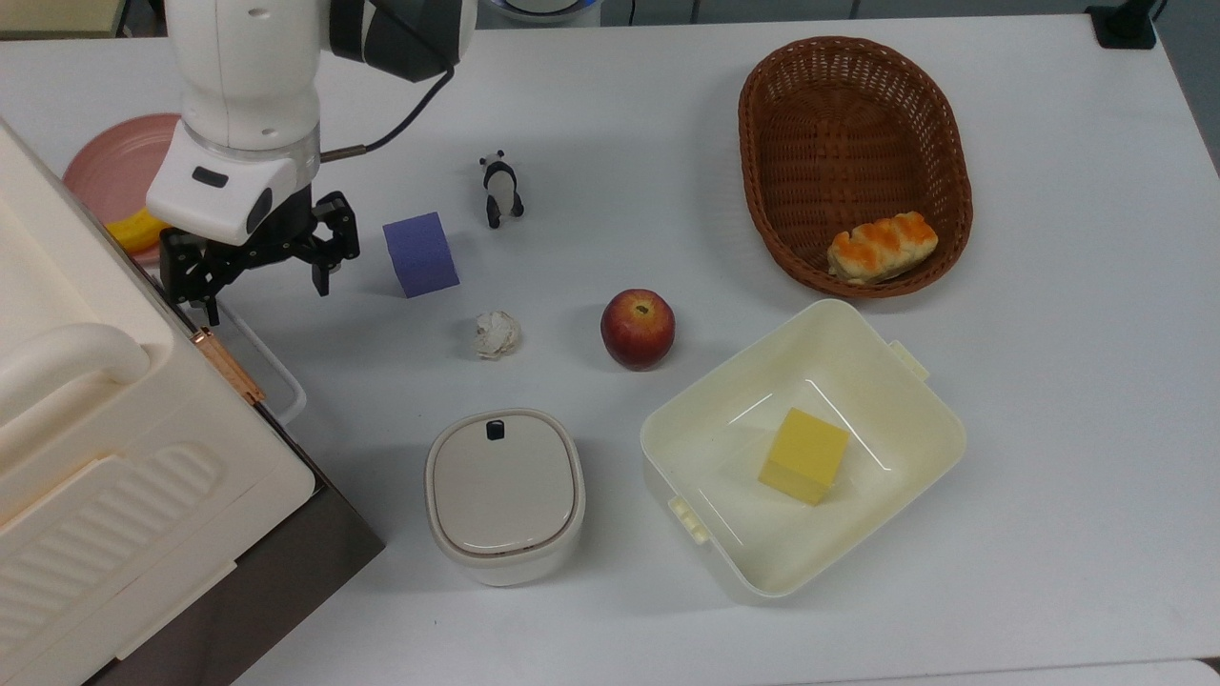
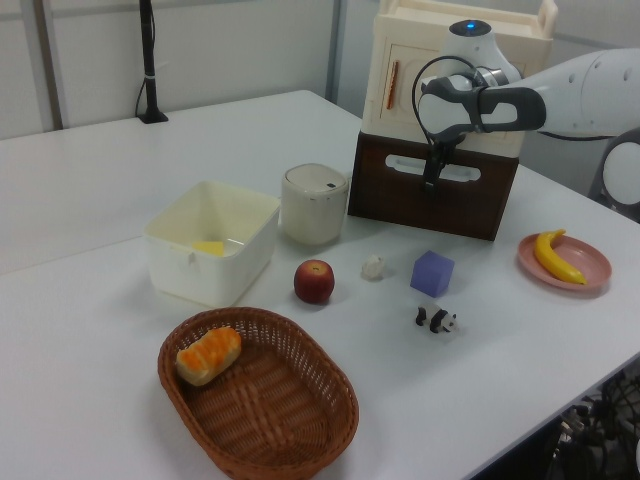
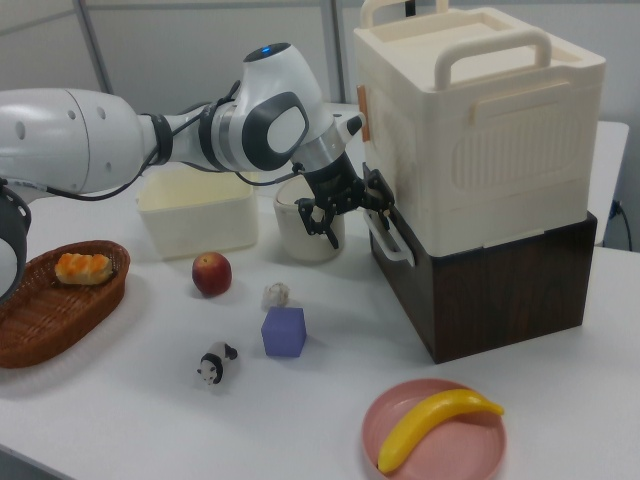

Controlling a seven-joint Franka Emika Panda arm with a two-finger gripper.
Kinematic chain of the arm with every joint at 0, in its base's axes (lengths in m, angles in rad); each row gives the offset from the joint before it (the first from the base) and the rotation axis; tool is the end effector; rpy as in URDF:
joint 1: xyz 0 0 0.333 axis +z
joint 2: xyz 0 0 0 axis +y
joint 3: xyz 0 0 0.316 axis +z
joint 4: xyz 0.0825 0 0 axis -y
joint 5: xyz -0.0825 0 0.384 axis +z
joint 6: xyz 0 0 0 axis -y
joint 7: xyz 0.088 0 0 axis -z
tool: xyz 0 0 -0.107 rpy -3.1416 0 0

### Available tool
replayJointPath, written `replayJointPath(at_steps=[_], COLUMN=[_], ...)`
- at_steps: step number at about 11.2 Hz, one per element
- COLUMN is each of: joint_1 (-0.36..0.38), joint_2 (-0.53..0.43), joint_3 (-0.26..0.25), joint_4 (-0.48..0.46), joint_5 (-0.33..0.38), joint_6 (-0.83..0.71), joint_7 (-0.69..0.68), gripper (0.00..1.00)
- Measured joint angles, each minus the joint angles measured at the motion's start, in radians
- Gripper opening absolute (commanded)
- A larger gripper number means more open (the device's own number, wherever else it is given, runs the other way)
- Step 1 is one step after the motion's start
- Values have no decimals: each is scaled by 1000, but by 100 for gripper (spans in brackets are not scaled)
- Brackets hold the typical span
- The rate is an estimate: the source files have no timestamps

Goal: Slide the drawer open
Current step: 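Lower the open gripper to the drawer's front handle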

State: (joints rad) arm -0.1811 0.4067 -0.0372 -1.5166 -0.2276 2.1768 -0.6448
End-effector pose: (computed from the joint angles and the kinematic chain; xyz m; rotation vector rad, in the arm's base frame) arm 0.6843 -0.1565 0.4551 2.7309 0.7523 0.1979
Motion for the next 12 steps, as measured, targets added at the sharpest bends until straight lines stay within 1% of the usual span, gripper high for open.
replayJointPath(at_steps=[12], joint_1=[0], joint_2=[11], joint_3=[0], joint_4=[0], joint_5=[0], joint_6=[0], joint_7=[0], gripper=[100])
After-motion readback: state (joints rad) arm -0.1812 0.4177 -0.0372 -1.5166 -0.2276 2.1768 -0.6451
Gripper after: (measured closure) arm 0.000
